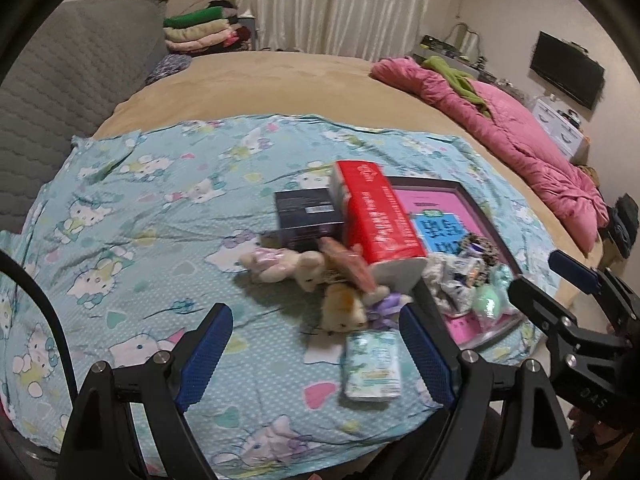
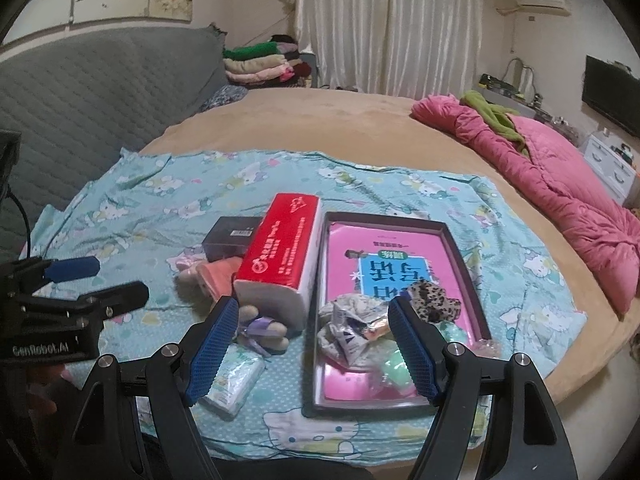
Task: Organize soft objects
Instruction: 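Move both tools toward the plush toys beside the tissue box, then grasp the cream bunny with pink bow with the left tool while the right tool grasps the peach plush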
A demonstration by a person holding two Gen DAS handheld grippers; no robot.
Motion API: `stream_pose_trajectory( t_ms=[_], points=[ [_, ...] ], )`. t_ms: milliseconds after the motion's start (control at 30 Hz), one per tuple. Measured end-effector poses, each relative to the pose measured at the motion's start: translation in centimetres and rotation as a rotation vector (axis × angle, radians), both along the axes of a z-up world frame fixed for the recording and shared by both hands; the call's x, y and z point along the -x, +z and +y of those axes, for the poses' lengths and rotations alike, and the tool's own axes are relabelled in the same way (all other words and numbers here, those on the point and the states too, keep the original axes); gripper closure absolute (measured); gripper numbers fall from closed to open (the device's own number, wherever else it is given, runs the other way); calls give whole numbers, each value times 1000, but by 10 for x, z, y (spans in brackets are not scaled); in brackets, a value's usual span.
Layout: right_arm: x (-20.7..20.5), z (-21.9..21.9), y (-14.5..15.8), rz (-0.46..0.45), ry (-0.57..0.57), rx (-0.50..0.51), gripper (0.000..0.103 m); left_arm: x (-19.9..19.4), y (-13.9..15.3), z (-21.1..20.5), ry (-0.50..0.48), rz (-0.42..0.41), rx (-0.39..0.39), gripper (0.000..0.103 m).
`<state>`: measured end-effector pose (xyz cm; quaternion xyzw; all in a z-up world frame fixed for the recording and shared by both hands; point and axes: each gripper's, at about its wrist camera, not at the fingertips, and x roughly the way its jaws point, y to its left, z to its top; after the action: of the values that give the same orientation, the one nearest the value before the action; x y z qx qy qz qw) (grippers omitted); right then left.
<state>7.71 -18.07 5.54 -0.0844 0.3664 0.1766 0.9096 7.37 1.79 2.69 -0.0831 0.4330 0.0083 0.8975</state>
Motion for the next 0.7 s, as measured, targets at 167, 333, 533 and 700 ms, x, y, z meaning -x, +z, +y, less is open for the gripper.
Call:
stream_pose_trajectory(
  t_ms=[167,333,533,700],
  points=[
    [-1,22,-12,15,48,18,25,-3,-15,19,33,22,3,18],
    [-2,45,-23,13,105,43,25,-9,-35,36,55,54,57,18],
    [-10,78,-40,-4,192,82,25,-19,-58,51,78,85,123,18],
    [-20,104,-60,-31,254,165,24,-35,-74,66,106,115,167,18]
  ],
)
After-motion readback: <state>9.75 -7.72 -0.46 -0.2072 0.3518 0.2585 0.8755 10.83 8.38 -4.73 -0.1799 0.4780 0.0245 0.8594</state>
